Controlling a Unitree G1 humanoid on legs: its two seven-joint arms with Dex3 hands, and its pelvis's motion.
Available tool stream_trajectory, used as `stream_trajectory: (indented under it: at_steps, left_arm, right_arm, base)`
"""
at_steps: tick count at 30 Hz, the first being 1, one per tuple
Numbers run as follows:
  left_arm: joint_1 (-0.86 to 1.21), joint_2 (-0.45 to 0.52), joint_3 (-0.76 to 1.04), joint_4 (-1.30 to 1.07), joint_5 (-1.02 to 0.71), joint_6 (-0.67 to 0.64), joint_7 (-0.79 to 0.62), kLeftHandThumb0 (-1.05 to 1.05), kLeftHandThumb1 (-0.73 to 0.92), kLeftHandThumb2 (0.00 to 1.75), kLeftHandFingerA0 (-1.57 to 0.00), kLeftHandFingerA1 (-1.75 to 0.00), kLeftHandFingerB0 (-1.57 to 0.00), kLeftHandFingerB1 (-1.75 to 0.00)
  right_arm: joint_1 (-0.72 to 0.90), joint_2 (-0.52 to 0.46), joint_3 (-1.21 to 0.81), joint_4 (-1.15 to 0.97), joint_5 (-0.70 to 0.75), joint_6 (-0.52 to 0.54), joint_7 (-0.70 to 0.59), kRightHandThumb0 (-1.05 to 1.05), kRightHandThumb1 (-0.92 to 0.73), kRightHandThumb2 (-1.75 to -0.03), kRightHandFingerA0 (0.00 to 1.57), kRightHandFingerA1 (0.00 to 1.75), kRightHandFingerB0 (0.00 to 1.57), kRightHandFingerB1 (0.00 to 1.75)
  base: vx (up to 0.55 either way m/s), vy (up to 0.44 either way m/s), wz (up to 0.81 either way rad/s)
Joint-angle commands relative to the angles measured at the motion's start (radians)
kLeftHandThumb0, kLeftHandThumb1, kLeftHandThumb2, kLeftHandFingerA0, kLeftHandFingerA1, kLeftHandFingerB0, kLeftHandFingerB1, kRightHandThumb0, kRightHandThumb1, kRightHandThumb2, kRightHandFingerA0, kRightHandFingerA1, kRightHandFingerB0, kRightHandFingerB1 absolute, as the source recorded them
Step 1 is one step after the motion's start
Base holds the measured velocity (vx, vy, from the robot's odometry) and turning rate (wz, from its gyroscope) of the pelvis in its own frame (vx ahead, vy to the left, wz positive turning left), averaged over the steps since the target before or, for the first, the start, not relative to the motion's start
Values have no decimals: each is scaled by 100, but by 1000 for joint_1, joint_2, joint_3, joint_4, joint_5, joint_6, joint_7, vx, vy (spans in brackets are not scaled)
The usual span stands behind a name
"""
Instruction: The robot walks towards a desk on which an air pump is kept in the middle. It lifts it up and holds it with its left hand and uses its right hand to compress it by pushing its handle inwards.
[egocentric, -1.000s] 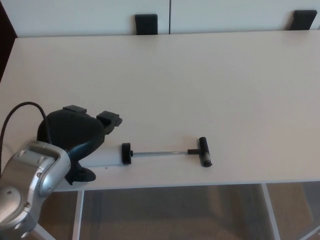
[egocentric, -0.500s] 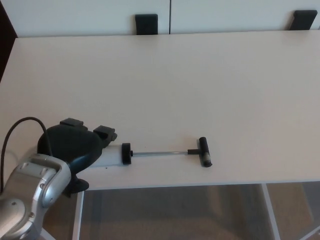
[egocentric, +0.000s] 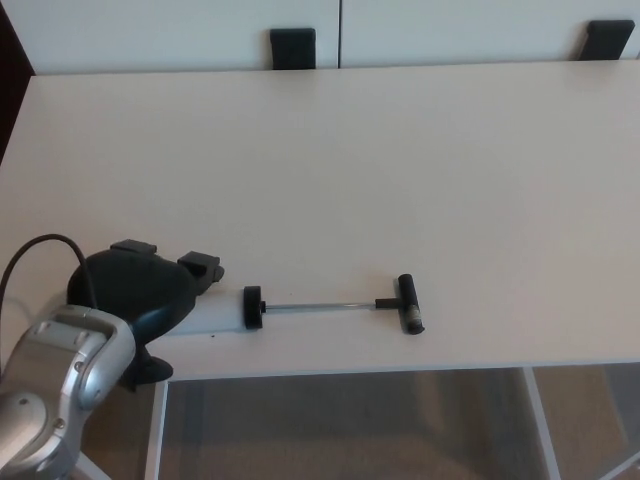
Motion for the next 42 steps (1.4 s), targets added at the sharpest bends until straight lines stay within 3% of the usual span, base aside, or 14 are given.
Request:
stream_trajectory:
  at_steps: [1,4,5,8,9,10,11,14,15,16,17,27,35,42]
  left_arm:
    - [1,-10,29,19,14,-27,-6,-49,44,66,-34,-42,-16,-34]
    - [4,-13,35,20,14,-33,-2,-42,55,57,-56,-41,-21,-29]
    - [12,-18,48,24,0,-55,15,-28,70,62,-92,-63,-26,-30]
    - [21,-21,64,30,-18,-83,33,-28,70,62,-92,-63,-26,-30]
    - [23,-24,64,38,-17,-101,48,-12,71,63,-74,-137,-50,-39]
    - [23,-24,64,38,-17,-101,48,-12,71,63,-74,-137,-50,-39]
    - [27,-32,69,56,-23,-137,78,-12,66,59,-94,-71,-71,-46]
    - [31,-39,76,68,-31,-160,96,-12,66,59,-94,-71,-71,-46]
    - [33,-44,80,74,-35,-172,105,-11,63,59,-71,-133,-83,-64]
    - [33,-44,80,74,-35,-172,105,-11,63,59,-71,-133,-83,-64]
    - [37,-49,86,85,-41,-195,127,-11,69,52,-64,-155,-55,-115]
    - [48,-43,122,130,-67,-266,140,-7,72,48,-58,-158,-46,-120]
    - [65,-24,155,139,-82,-293,143,-9,67,59,-75,-149,-59,-124]
    - [96,-20,159,163,-37,-296,237,-15,65,54,-63,-152,-54,-120]
  right_arm:
    - [18,-10,8,-31,-10,34,-15,-36,-59,-58,90,51,76,48]
    - [21,-10,11,-37,-13,37,-19,-35,-60,-58,89,50,75,47]
    - [25,-10,14,-45,-14,45,-21,-34,-60,-58,89,50,75,47]
    - [28,-9,14,-54,-9,54,-20,-34,-60,-58,89,50,75,47]
    - [27,-7,13,-53,-7,50,-18,-34,-59,-59,91,52,76,48]
    - [27,-7,13,-53,-7,50,-18,-34,-59,-59,91,52,76,48]
    - [24,-5,14,-56,-5,52,-18,-35,-59,-59,91,51,75,48]
    - [21,-4,16,-59,-6,59,-22,-35,-59,-59,91,51,75,48]
    - [20,-5,17,-64,-8,60,-25,-36,-59,-59,92,52,75,48]
    - [20,-5,17,-64,-8,60,-25,-36,-59,-59,92,52,75,48]
    - [20,-4,16,-78,-5,64,-21,-36,-60,-59,91,51,77,48]
    - [131,42,29,-334,37,64,33,-33,-61,-59,90,51,74,47]
    - [533,114,44,-873,214,-34,147,-36,-59,-58,97,51,76,47]
    - [757,122,55,-1097,339,-108,221,-30,-59,-58,98,52,77,48]
  base:
    - [0,0,0]
    - [0,0,0]
    - [0,0,0]
    - [0,0,0]
    - [0,0,0]
    - [0,0,0]
    - [0,0,0]
    - [0,0,0]
    - [0,0,0]
    - [0,0,0]
    - [0,0,0]
    - [0,0,0]
    - [0,0,0]
    - [0,0,0]
